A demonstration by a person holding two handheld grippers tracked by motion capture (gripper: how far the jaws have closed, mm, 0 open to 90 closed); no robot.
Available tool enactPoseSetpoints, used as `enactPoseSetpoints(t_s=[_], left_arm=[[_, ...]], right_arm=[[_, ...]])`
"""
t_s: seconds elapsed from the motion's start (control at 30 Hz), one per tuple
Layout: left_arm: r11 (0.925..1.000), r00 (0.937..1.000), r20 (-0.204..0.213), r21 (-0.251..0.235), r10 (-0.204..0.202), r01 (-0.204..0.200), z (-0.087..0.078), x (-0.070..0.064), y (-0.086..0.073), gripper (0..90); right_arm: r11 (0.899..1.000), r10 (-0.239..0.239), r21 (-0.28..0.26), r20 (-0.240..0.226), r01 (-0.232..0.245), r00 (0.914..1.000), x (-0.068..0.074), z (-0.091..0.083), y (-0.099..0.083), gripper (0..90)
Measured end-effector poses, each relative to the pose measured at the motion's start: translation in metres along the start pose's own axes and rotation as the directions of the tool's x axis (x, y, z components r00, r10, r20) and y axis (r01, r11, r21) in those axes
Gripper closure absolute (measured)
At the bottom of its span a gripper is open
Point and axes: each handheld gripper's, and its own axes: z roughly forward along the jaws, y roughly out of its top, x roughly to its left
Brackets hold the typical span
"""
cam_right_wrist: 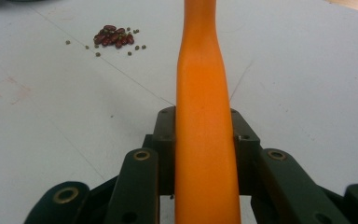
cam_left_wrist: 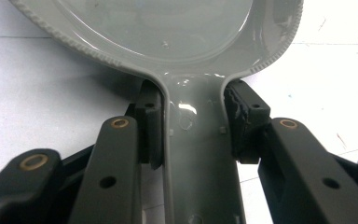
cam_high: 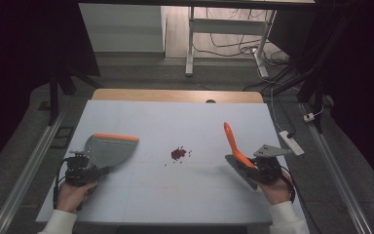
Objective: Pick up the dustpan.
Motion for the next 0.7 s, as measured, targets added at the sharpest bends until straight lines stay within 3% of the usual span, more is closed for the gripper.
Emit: enactPoseSetpoints(t_s=[0.17,0.4,0.53,0.7], left_arm=[[0.9998,0.9999,0.003,-0.016,0.013,-0.013,-0.0014,0.0009,-0.0002,61.6],[0.9966,0.9975,0.032,-0.055,0.063,-0.061,-0.0048,0.0,0.0001,61.6],[0.9915,0.9925,0.054,-0.077,0.109,-0.105,-0.0057,0.001,0.0018,61.7],[0.981,0.9817,0.074,-0.096,0.176,-0.168,-0.0026,0.0029,0.0058,61.7]], right_arm=[[1.0,0.001,-0.003,0.001,-0.001,1.0,-0.0001,-0.0006,0.0001,70.1],[1.0,0.0,-0.005,0.004,0.0,1.0,-0.0007,-0.0012,0.0001,70.1],[1.0,0.004,-0.006,0.008,-0.004,1.0,-0.0013,-0.0017,0.0,70.1],[1.0,0.005,0.007,0.015,-0.005,0.9999,-0.0012,0.0017,-0.0004,70.1]])
